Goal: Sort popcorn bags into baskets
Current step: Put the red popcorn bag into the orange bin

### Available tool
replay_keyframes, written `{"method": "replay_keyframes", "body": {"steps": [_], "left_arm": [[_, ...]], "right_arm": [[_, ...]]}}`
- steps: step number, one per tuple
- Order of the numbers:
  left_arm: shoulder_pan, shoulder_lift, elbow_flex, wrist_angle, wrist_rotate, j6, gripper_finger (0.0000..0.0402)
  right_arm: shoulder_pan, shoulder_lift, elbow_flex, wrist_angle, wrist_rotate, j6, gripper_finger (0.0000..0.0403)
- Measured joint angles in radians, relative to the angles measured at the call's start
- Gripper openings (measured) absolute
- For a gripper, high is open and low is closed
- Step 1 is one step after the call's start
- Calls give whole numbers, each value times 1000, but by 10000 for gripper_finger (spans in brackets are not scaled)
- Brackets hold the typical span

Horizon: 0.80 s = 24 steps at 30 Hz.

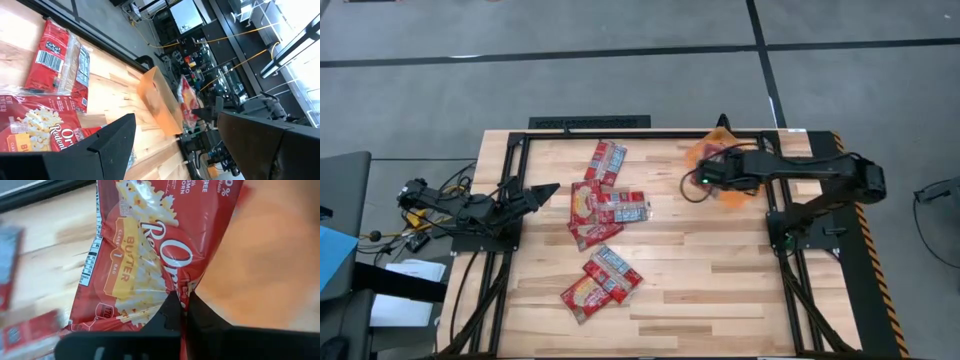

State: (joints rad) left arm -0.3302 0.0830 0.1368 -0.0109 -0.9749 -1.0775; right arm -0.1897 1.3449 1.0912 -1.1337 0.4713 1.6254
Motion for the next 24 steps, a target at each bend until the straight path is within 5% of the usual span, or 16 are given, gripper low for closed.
{"method": "replay_keyframes", "body": {"steps": [6, 13, 24], "left_arm": [[0, 0, 0, 0, 0, 0, 270], [0, 0, 0, 0, -1, -8, 270], [0, 0, 1, 0, -2, -11, 270]], "right_arm": [[-8, -73, -57, -191, -1, 213, 21], [-29, -125, -157, -200, 5, 448, 21], [-153, -115, -227, -163, -47, 370, 42]]}}
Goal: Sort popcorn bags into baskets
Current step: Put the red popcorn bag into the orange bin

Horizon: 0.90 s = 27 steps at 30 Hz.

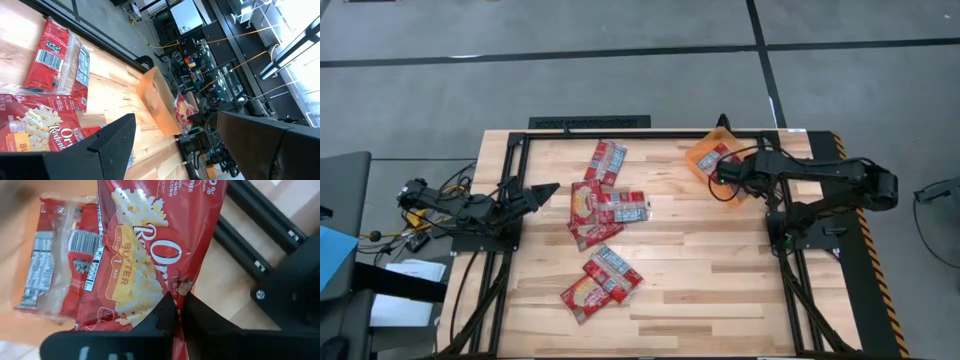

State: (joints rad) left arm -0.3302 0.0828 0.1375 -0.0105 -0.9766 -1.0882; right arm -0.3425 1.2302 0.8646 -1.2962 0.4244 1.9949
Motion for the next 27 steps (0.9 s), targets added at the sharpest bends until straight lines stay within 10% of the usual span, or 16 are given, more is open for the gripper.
{"method": "replay_keyframes", "body": {"steps": [18, 27], "left_arm": [[0, 0, 0, 0, -10, 2, 270], [0, 0, 0, 0, 34, 27, 270]], "right_arm": [[-150, -6, -29, 175, -32, -396, 151], [18, 13, 8, 823, -188, -943, 205]]}}
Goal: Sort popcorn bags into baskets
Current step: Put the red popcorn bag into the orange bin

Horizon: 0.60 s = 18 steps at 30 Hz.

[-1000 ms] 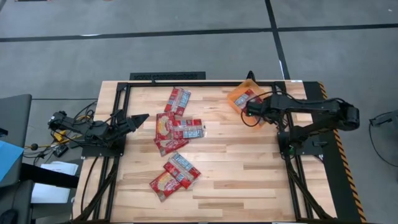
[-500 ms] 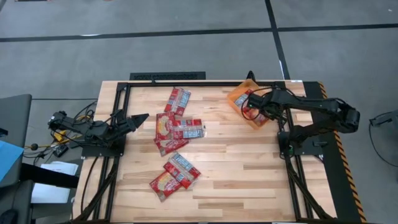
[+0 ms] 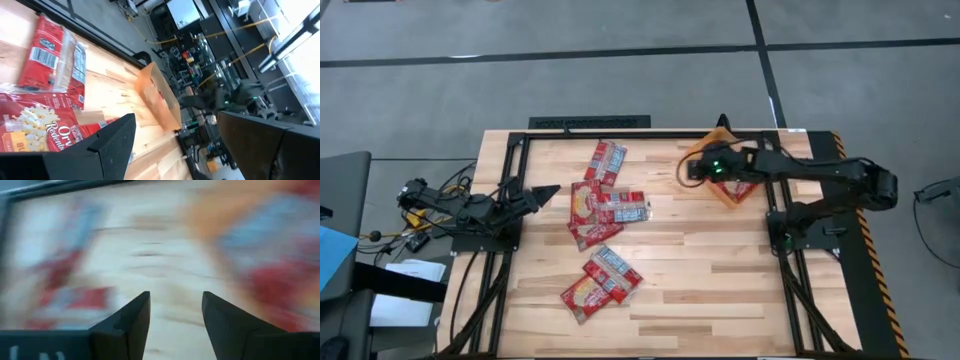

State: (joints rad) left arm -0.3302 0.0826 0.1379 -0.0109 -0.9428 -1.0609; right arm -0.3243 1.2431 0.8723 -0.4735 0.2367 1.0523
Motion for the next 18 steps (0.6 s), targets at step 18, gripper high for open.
{"method": "replay_keyframes", "body": {"steps": [18], "left_arm": [[0, 0, 0, -68, 46, -9, 270]], "right_arm": [[327, 589, 375, 217, -28, -1049, 251]]}}
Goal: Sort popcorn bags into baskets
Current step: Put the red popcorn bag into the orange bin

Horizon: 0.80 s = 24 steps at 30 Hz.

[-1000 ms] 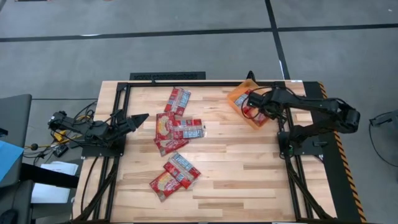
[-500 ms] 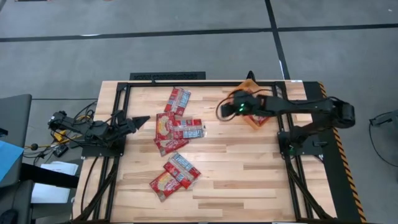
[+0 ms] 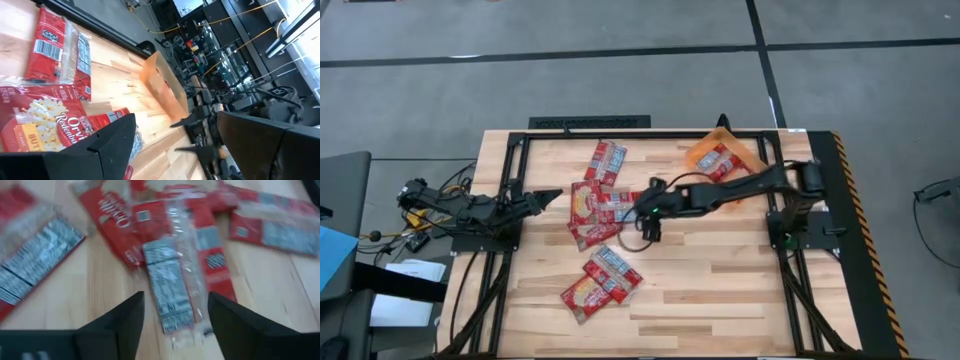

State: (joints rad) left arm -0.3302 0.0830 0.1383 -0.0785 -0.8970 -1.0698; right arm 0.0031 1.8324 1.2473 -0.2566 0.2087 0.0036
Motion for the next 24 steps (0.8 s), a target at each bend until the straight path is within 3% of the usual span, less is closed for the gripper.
{"method": "replay_keyframes", "body": {"steps": [7, 16, 20, 24], "left_arm": [[0, 0, 0, -16, 2, 0, 270], [0, 0, 0, -32, 2, -16, 270], [0, 0, 0, -53, 2, -43, 270], [0, 0, 0, -67, 2, -61, 270]], "right_arm": [[7, 193, 188, -100, 10, -59, 304], [7, 366, 313, -199, 102, -53, 304], [12, 392, 345, -271, 196, 30, 288], [4, 395, 347, -292, 209, 93, 220]]}}
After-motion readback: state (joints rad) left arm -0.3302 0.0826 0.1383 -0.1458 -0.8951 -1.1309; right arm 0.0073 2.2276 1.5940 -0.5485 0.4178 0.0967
